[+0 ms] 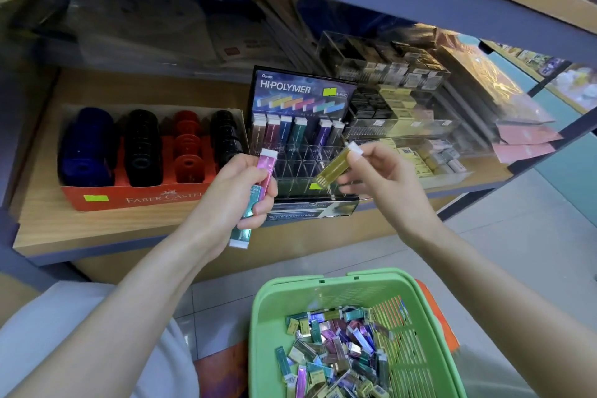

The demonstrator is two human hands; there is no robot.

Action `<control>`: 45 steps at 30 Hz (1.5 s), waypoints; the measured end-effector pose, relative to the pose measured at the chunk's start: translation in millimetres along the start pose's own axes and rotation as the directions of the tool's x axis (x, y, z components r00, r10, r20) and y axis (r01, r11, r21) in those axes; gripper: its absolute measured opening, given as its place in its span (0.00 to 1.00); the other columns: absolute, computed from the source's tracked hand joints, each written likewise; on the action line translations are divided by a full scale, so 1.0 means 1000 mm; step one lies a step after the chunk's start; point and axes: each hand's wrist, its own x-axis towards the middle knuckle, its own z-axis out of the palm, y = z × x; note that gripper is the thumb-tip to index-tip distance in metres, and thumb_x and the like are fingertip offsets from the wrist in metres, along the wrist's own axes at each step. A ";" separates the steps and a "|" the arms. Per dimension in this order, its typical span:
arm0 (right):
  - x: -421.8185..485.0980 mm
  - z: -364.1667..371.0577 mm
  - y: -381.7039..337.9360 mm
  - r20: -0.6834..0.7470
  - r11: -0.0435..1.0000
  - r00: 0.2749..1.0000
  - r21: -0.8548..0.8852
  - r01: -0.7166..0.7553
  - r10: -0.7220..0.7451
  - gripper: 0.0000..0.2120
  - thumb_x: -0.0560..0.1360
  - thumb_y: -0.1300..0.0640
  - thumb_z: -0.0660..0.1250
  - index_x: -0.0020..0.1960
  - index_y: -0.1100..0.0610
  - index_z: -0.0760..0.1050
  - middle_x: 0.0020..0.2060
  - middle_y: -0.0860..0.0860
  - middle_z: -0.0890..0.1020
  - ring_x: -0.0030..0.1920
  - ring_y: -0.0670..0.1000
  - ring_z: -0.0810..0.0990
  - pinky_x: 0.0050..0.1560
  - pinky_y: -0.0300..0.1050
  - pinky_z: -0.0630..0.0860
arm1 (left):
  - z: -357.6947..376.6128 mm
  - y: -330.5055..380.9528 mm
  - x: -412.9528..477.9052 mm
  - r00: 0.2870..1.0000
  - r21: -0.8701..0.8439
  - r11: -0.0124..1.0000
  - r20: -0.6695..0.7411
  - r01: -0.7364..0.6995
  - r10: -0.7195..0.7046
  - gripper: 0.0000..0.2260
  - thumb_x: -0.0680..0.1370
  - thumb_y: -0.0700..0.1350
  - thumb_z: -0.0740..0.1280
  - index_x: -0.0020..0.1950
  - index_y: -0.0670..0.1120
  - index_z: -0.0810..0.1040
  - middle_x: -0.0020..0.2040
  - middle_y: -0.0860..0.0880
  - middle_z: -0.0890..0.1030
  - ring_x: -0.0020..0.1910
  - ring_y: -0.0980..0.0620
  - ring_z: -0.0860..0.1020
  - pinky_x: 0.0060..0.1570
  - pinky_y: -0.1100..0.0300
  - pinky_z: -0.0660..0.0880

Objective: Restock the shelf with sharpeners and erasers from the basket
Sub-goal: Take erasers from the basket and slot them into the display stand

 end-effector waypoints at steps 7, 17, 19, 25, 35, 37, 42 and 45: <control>0.046 -0.027 0.015 -0.234 0.940 0.964 -0.338 0.037 -0.122 0.06 0.79 0.60 0.63 0.45 0.52 0.69 0.38 0.51 0.80 0.38 0.49 0.84 0.45 0.49 0.80 | 0.005 0.001 0.003 0.991 0.146 0.980 0.014 -0.136 0.135 0.06 0.81 0.45 0.59 0.56 0.48 0.73 0.35 0.50 0.76 0.20 0.56 0.64 0.18 0.66 0.56; 0.086 0.029 0.009 -0.017 0.950 0.984 -0.264 0.169 -0.180 0.03 0.78 0.60 0.65 0.45 0.55 0.73 0.38 0.52 0.80 0.41 0.50 0.83 0.44 0.40 0.80 | 0.002 0.005 0.016 0.948 0.088 0.984 -0.267 -0.156 0.174 0.08 0.80 0.36 0.55 0.43 0.44 0.69 0.32 0.46 0.73 0.18 0.56 0.61 0.17 0.66 0.56; 0.092 0.042 0.009 0.039 0.938 0.978 -0.277 0.207 -0.204 0.02 0.77 0.61 0.66 0.46 0.58 0.73 0.39 0.55 0.80 0.40 0.50 0.82 0.44 0.40 0.81 | -0.002 0.005 0.017 0.932 0.088 0.983 -0.316 -0.159 0.179 0.08 0.80 0.36 0.55 0.43 0.44 0.69 0.32 0.47 0.73 0.19 0.55 0.61 0.18 0.67 0.56; 0.104 0.061 0.013 0.123 0.903 0.966 -0.345 0.255 -0.226 0.02 0.77 0.63 0.65 0.47 0.58 0.72 0.37 0.54 0.78 0.38 0.48 0.82 0.47 0.50 0.81 | -0.011 0.008 0.017 0.921 0.067 0.990 -0.361 -0.127 0.143 0.07 0.80 0.37 0.56 0.45 0.45 0.70 0.32 0.48 0.74 0.19 0.56 0.62 0.18 0.66 0.55; 0.109 0.072 0.009 0.238 0.838 0.916 -0.378 0.393 -0.322 0.04 0.77 0.63 0.65 0.49 0.57 0.71 0.38 0.55 0.78 0.37 0.51 0.83 0.45 0.50 0.81 | -0.016 0.011 0.017 0.929 0.026 0.994 -0.353 -0.107 0.110 0.06 0.80 0.37 0.56 0.47 0.44 0.71 0.32 0.48 0.74 0.19 0.56 0.62 0.18 0.66 0.55; 0.112 0.071 0.008 0.253 0.799 0.906 -0.431 0.421 -0.341 0.05 0.77 0.63 0.65 0.48 0.56 0.70 0.39 0.53 0.77 0.38 0.51 0.83 0.45 0.47 0.81 | -0.017 0.010 0.017 0.930 0.005 0.995 -0.354 -0.098 0.093 0.07 0.81 0.37 0.56 0.46 0.45 0.70 0.33 0.47 0.74 0.20 0.56 0.61 0.18 0.66 0.55; 0.112 0.065 0.015 0.308 0.722 0.889 -0.520 0.456 -0.339 0.05 0.77 0.63 0.65 0.50 0.57 0.70 0.41 0.53 0.77 0.39 0.51 0.82 0.45 0.48 0.79 | -0.020 0.010 0.017 0.932 0.021 0.996 -0.353 -0.086 0.088 0.07 0.81 0.38 0.55 0.46 0.45 0.70 0.34 0.46 0.74 0.19 0.56 0.61 0.18 0.67 0.55; 0.110 0.068 0.019 0.334 0.711 0.884 -0.529 0.463 -0.326 0.05 0.76 0.62 0.68 0.49 0.56 0.73 0.40 0.48 0.76 0.40 0.50 0.78 0.43 0.40 0.76 | -0.020 0.010 0.017 0.937 0.008 0.997 -0.343 -0.072 0.071 0.07 0.80 0.37 0.55 0.46 0.45 0.70 0.34 0.46 0.75 0.20 0.56 0.61 0.19 0.67 0.54</control>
